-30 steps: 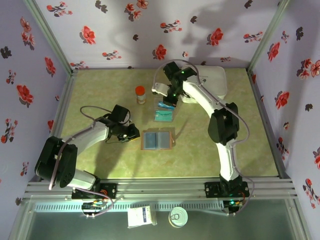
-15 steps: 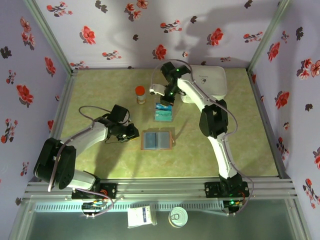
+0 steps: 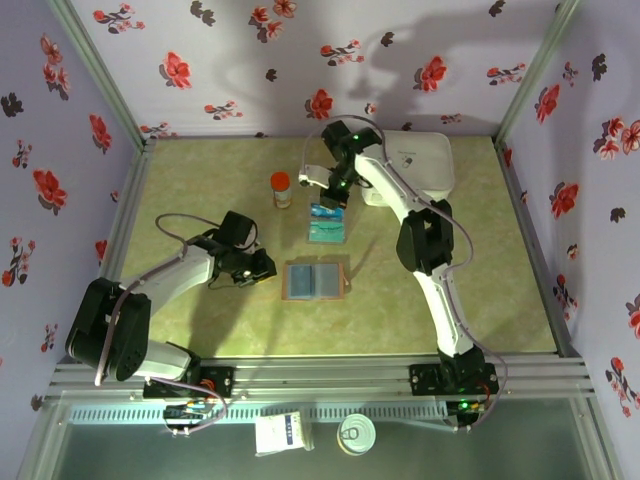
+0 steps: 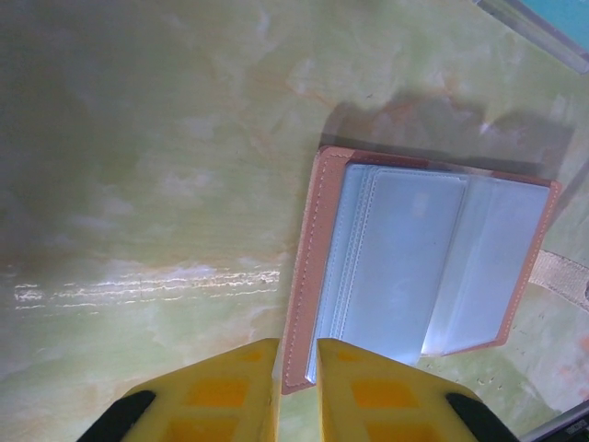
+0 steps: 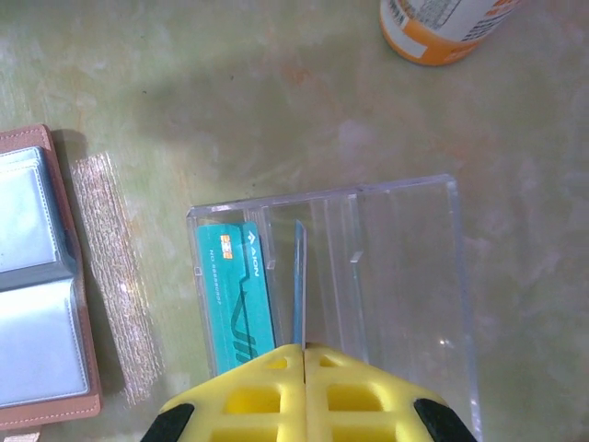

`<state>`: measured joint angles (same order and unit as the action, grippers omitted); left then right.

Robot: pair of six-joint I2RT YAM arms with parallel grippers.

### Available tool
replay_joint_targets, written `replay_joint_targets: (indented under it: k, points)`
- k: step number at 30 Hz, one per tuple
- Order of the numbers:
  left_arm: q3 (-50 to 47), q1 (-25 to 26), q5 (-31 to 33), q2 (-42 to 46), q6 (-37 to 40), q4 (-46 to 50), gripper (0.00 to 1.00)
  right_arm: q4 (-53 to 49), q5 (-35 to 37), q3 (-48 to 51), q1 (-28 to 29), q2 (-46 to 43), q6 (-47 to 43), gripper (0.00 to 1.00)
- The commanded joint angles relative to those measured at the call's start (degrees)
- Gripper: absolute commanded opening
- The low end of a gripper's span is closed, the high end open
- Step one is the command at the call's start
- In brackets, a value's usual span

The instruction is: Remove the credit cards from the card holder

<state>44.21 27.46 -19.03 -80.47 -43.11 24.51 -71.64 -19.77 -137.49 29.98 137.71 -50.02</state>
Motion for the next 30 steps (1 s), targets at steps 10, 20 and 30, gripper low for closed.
replay_joint_targets:
  k: [10,20,30]
  points:
    - [-0.76,-0.61,0.49,1.17,-0.3,1.03,0.17,-2.98,-1.5,-3.31,-1.15,1.44,-4.23,0.0]
    - [-0.94,-0.92,0.37,0.84,-0.48,0.72,0.17,-4.38,-6.6,-1.63,-2.0,4.31,-6.17,0.0]
    - [-0.46,-1.01,0.2,0.32,-0.13,0.52,0.17,7.18,-2.94,2.48,-3.87,-0.76,2.36,0.19]
